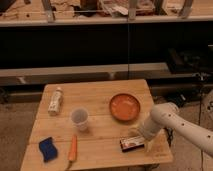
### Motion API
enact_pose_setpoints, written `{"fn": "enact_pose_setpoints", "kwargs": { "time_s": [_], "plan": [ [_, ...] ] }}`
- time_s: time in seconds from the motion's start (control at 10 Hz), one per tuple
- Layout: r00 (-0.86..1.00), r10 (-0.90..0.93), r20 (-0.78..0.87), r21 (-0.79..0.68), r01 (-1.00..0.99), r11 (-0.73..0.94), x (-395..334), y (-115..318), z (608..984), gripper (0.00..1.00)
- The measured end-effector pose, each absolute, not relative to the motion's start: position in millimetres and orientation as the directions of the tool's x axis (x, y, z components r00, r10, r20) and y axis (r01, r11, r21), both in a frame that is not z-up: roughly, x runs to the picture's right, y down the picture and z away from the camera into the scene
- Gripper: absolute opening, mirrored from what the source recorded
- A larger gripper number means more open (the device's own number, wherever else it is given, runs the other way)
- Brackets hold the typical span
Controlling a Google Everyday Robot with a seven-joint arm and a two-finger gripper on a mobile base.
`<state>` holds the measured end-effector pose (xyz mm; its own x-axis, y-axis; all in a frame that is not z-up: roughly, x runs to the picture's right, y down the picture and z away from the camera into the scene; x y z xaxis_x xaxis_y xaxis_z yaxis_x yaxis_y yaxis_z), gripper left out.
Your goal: Place the eraser in the ceramic cup
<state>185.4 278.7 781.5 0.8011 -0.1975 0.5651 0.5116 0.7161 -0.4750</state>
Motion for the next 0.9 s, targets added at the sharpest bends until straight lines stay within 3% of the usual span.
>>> {"fn": "enact_pose_setpoints", "kwargs": {
  "time_s": [0.2, 0.7, 0.9],
  "plan": [
    [0.812, -0.196, 0.550, -0.493, 0.505, 0.709, 184.2, 279.0, 782.6, 0.78],
    [0.842, -0.164, 0.515, -0.539, 0.466, 0.702, 179.9, 278.0, 780.4, 0.30],
    [0.843, -0.162, 0.513, -0.543, 0.465, 0.699, 177.2, 277.6, 782.1, 0.26]
  ]
}}
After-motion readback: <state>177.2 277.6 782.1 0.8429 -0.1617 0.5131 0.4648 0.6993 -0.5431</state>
